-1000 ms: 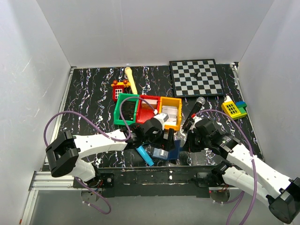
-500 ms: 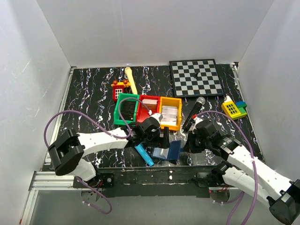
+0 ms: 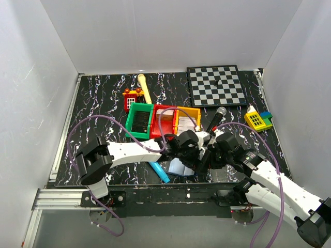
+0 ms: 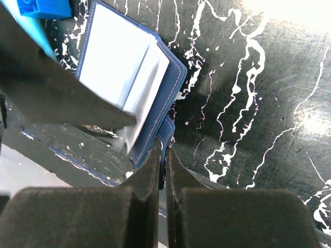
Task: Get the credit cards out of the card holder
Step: Remove the credit card from the card holder.
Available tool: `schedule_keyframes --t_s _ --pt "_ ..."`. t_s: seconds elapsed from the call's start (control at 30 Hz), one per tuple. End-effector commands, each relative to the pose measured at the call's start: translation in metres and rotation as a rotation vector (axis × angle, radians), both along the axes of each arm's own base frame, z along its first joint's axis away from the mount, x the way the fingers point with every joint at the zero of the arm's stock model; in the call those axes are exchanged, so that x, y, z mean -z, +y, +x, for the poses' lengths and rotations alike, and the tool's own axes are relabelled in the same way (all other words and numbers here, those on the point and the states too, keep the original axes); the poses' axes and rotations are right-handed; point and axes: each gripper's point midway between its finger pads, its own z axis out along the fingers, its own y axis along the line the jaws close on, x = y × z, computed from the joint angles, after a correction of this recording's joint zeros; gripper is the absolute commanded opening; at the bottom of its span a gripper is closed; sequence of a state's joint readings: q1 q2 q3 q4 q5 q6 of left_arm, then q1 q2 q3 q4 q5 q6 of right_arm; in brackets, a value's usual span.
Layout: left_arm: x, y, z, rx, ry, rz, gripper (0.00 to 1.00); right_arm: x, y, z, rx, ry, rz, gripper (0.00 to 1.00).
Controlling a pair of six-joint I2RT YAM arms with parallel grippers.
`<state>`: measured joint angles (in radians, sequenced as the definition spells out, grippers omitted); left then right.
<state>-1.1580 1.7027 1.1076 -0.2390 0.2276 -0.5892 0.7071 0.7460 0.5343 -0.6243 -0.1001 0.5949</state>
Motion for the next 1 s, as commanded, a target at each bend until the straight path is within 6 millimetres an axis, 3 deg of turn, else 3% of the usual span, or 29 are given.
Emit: schedule_keyframes --t_s 0.0,0.23,0.37,0.67,0.97 --pt "-0.032 -0.015 -0.017 0.131 -0.099 -0.065 0.80 -0.001 0.001 0.005 0.016 -0.021 0.013 0.01" --pt "-0.038 0.043 0.006 -0.179 -0.133 -0.095 0.84 0.002 0.000 0.006 0.039 -0.025 0.023 0.01" --pt "-0.025 0.068 0.027 -0.347 -0.118 -0.020 0.82 0.005 0.001 0.007 0.056 -0.030 0.041 0.01" --pt "0.010 0.070 0.035 -0.400 -0.025 0.069 0.84 0.004 0.000 0.004 0.055 -0.025 0.044 0.01" --pt "0.028 0.078 0.035 -0.424 -0.002 0.147 0.88 0.005 0.001 0.004 0.054 -0.021 0.046 0.01"
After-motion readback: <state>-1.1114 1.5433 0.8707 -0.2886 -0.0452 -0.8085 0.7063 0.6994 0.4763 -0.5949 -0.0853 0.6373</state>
